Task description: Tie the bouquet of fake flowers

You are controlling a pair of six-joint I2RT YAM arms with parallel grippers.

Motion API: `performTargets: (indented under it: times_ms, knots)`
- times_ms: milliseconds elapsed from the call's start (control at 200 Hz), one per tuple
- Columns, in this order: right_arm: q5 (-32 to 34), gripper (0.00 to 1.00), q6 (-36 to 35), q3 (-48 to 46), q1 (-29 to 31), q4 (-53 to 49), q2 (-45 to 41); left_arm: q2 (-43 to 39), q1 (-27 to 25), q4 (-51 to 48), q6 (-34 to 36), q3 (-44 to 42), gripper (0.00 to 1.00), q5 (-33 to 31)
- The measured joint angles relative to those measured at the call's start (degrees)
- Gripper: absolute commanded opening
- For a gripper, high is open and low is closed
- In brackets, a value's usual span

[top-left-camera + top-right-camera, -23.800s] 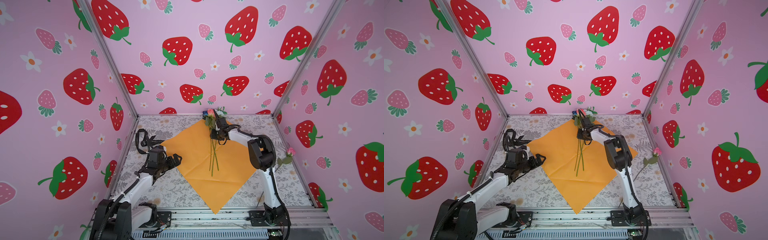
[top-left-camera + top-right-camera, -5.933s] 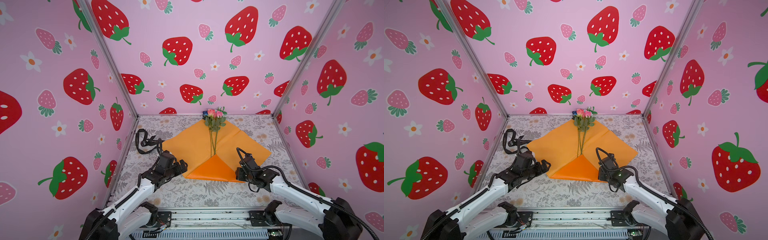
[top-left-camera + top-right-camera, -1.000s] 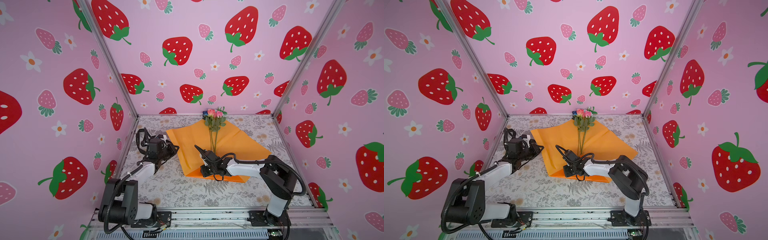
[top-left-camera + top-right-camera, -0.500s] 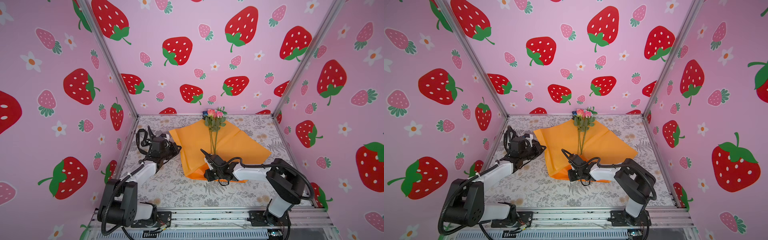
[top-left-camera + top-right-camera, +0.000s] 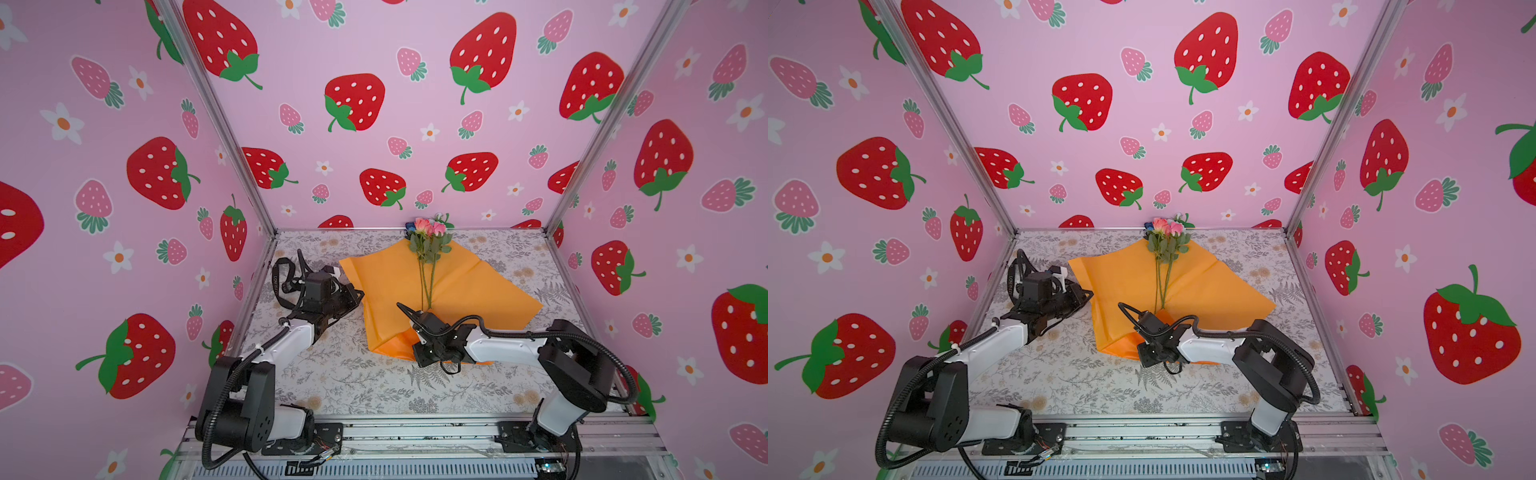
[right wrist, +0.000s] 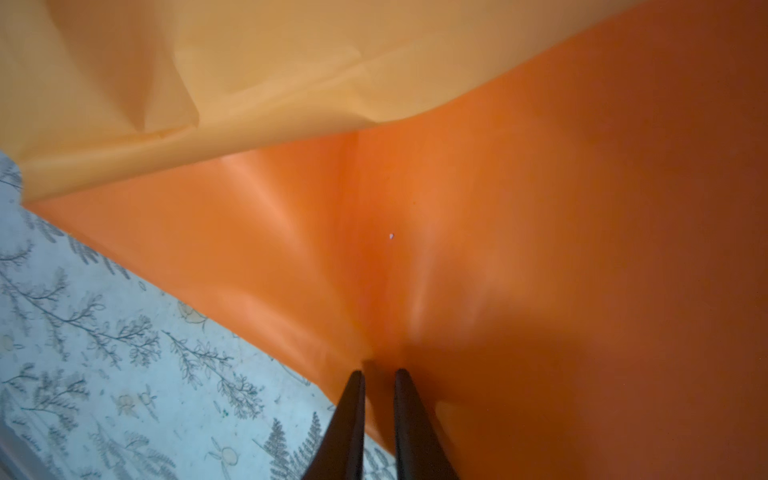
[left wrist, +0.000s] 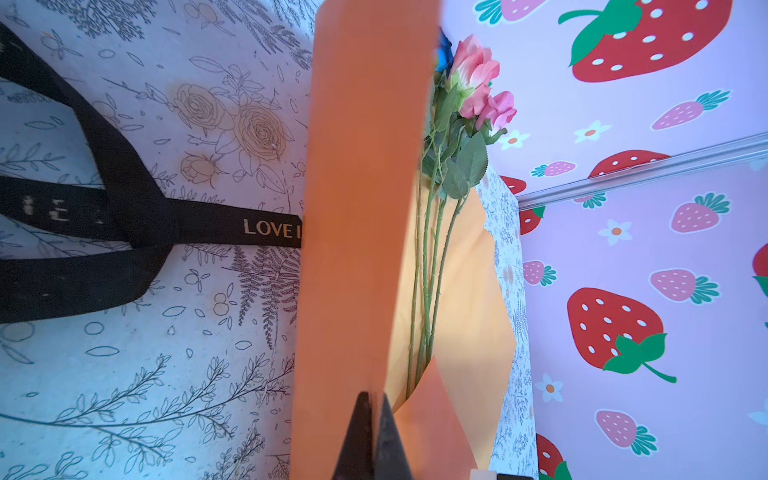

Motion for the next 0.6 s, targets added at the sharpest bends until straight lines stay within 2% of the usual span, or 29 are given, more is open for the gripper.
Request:
performTargets:
  times_ms: [335,485,600]
  knots:
    - [7.8,0.29,-4.2,2.5,2.3,2.2,3.2,-2.4,-1.9,-0.9,-0.7,1.0,0.00,0.0]
    - [11.5,0.29,-5.8,3.8,2.7,3.1,5.0,-2.4,-3.2,-0.9,-1.4,1.2,0.00,0.0]
    - [14.0,0.26,-6.4,5.1,2.7,3.2,6.1,-2.4,-3.8,-0.9,-1.8,1.2,0.00,0.0]
